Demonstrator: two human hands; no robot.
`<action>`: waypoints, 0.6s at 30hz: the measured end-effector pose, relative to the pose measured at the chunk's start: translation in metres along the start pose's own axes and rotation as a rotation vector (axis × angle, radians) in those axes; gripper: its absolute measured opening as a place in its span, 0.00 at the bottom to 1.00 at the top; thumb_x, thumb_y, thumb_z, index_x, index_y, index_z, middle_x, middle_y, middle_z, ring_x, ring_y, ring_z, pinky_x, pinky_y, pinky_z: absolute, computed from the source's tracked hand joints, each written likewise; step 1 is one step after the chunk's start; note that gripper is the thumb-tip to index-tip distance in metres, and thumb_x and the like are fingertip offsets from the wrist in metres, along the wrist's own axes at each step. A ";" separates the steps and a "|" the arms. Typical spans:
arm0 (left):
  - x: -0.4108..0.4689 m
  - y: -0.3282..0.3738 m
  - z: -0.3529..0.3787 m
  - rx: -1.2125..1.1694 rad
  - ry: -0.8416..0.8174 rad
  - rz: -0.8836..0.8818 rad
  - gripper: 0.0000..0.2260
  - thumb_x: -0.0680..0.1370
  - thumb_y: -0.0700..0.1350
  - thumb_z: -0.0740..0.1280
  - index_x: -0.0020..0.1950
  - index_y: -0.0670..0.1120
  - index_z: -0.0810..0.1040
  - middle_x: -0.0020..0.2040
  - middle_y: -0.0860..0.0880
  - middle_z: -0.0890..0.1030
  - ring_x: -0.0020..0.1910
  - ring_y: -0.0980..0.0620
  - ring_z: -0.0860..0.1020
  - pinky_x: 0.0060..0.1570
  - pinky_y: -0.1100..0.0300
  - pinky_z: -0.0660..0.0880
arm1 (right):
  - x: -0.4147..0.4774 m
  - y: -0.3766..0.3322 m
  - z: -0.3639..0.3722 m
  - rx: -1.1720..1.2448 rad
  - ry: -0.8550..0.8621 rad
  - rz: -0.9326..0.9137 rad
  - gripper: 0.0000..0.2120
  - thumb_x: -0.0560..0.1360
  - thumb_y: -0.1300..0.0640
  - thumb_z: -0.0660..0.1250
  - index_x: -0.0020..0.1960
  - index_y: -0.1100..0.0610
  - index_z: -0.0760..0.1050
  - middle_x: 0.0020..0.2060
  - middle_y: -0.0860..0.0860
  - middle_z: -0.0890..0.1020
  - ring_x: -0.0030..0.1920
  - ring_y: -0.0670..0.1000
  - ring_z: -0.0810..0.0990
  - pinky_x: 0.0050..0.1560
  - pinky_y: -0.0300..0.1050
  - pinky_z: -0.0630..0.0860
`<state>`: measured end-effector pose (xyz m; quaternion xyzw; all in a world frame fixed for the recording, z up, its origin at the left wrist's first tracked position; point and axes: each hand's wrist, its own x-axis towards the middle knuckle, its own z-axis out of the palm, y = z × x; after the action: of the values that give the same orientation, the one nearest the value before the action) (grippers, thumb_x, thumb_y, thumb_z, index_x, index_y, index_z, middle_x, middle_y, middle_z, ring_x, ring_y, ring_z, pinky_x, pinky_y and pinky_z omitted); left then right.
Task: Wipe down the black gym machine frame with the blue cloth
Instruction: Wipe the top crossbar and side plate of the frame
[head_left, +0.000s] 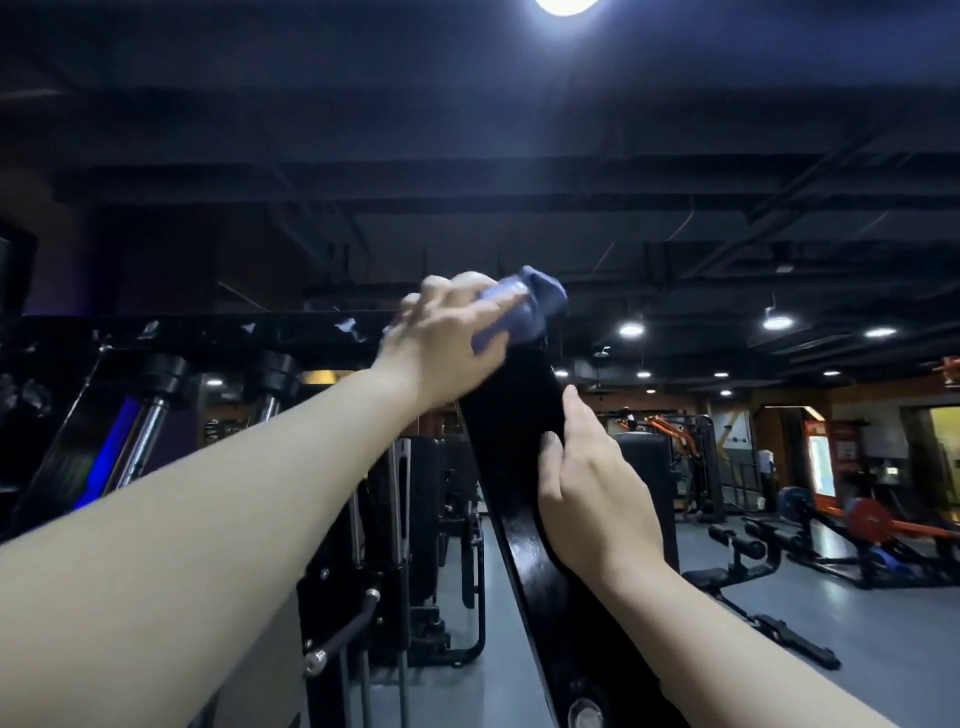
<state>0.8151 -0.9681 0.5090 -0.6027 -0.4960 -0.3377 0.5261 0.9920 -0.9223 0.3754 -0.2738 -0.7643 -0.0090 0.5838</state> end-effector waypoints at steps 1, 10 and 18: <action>0.000 0.007 0.004 0.026 0.020 -0.149 0.23 0.79 0.55 0.61 0.75 0.64 0.69 0.72 0.54 0.70 0.66 0.42 0.69 0.67 0.48 0.69 | 0.000 -0.001 0.000 -0.009 -0.005 0.007 0.26 0.86 0.48 0.48 0.83 0.49 0.50 0.81 0.44 0.58 0.78 0.44 0.60 0.70 0.41 0.63; -0.080 0.065 0.005 -0.041 -0.017 0.242 0.23 0.78 0.52 0.61 0.74 0.53 0.74 0.69 0.48 0.74 0.58 0.42 0.74 0.60 0.44 0.73 | -0.051 0.007 -0.005 -0.080 -0.040 0.052 0.28 0.86 0.48 0.49 0.83 0.52 0.47 0.82 0.48 0.55 0.79 0.51 0.60 0.71 0.50 0.66; -0.079 0.068 0.004 -0.073 0.030 -0.197 0.24 0.80 0.52 0.62 0.77 0.56 0.69 0.72 0.49 0.70 0.62 0.40 0.69 0.61 0.43 0.73 | -0.098 0.017 -0.017 -0.146 -0.096 0.029 0.31 0.85 0.45 0.48 0.83 0.53 0.42 0.83 0.49 0.50 0.81 0.47 0.51 0.74 0.44 0.60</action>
<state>0.8577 -0.9798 0.4144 -0.5646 -0.5322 -0.4145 0.4755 1.0311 -0.9532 0.2879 -0.3269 -0.7847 -0.0430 0.5249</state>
